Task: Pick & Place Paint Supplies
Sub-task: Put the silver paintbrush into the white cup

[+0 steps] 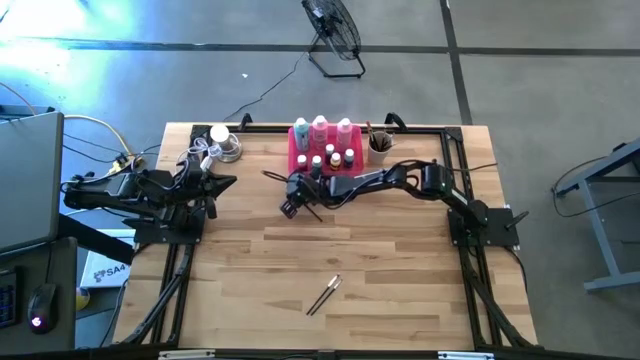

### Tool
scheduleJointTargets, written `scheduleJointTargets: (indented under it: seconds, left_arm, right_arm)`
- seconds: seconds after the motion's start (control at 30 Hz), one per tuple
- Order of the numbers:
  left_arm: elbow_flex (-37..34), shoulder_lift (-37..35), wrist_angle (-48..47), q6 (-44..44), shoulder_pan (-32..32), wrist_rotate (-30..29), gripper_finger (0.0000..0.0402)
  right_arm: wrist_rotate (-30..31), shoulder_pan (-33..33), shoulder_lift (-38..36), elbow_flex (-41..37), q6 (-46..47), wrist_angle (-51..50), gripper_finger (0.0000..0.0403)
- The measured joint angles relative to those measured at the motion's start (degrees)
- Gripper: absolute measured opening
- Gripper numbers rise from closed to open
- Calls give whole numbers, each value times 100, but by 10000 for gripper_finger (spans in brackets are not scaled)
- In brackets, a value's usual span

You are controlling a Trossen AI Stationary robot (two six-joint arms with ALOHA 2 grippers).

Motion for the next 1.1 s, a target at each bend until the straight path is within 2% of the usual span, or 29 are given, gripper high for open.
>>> scheduleJointTargets:
  seconds: [0.93, 1.1]
  left_arm:
    - [0, 0, 0, 0, -1, 20, 0]
    - [0, 0, 0, -14, 1, 22, 0]
  right_arm:
    - [-361, 68, 168, 9, -114, -277, 105]
    - [-425, 66, 168, 5, -139, -290, 79]
